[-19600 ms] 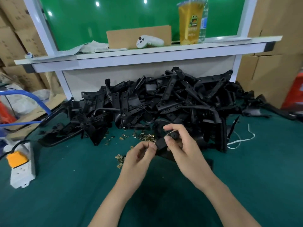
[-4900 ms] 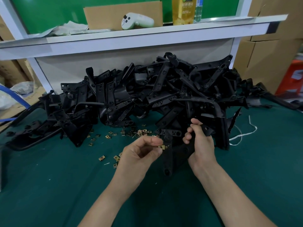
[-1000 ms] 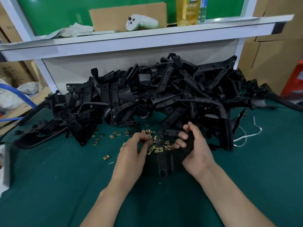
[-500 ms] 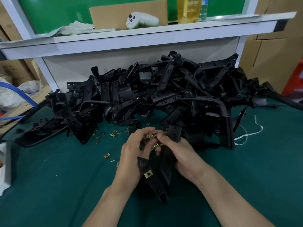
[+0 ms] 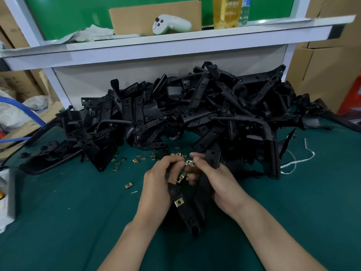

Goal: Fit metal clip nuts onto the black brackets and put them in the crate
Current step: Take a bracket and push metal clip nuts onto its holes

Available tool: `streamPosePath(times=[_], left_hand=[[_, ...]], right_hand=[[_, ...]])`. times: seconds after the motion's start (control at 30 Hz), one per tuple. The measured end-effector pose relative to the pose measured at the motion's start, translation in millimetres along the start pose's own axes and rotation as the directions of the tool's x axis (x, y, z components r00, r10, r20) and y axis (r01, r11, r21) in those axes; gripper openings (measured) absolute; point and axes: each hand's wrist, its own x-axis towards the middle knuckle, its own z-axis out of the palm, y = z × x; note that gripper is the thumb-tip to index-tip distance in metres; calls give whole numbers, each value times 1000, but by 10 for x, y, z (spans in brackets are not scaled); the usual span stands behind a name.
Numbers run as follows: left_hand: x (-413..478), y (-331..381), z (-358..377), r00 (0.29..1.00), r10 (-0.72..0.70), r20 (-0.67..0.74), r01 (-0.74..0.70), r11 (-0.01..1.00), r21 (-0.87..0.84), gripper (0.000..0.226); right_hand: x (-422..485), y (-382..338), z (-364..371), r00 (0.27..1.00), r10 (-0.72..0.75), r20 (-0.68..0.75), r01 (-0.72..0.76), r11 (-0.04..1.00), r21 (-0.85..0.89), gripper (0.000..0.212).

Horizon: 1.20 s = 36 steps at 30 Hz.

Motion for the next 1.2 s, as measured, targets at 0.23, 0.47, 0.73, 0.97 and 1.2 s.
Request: streamPosePath(times=[0.23, 0.47, 0.73, 0.97, 1.2], left_hand=[[74, 101, -19, 952, -299, 61, 301, 889, -346, 13], [69, 80, -4, 921, -360, 148, 389, 848, -359, 10], [65, 54, -5, 924, -325, 202, 375, 873, -311, 13], [79, 42, -36, 899, -359, 249, 431, 821, -374, 13], [150, 8, -163, 807, -431, 403, 586, 668, -458, 16]], right_hand=[[-3, 14, -8, 993, 31, 117, -18, 994, -111, 25], [18, 46, -38, 988, -15, 152, 31, 995, -100, 17], [30, 73, -51, 994, -21, 110, 37, 988, -152, 12], [34, 66, -50, 993, -44, 112, 62, 986, -158, 12], [57, 89, -57, 991, -37, 128, 67, 969, -239, 16]])
